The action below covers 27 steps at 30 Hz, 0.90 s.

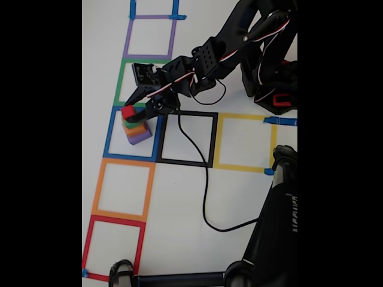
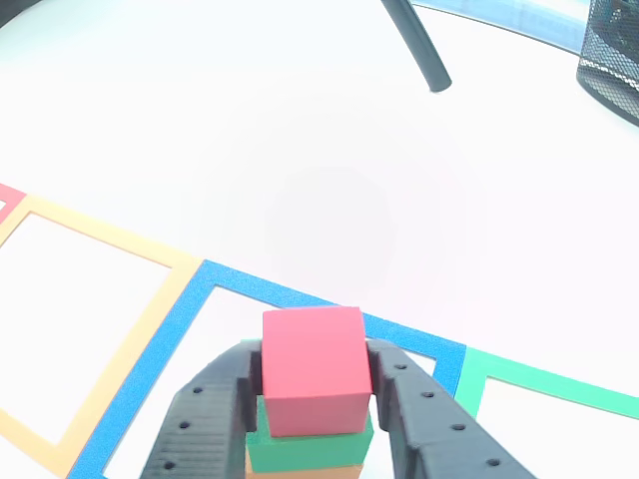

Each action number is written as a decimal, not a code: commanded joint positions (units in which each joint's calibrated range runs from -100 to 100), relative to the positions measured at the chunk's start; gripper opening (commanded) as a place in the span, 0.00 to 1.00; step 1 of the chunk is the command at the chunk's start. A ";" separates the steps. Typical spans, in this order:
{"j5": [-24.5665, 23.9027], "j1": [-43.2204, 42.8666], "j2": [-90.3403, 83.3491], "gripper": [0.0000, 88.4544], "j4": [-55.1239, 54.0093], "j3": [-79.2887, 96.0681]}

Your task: Tower of hanoi

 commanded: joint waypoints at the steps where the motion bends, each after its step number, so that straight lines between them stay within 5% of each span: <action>1: 0.36 0.28 -0.15 0.10 -1.50 -2.12; 15: 0.36 1.14 -2.81 0.26 -2.80 -2.12; 23: 0.36 0.57 -15.98 0.00 5.95 -7.49; 27: -11.98 1.72 -24.61 0.00 21.66 -15.49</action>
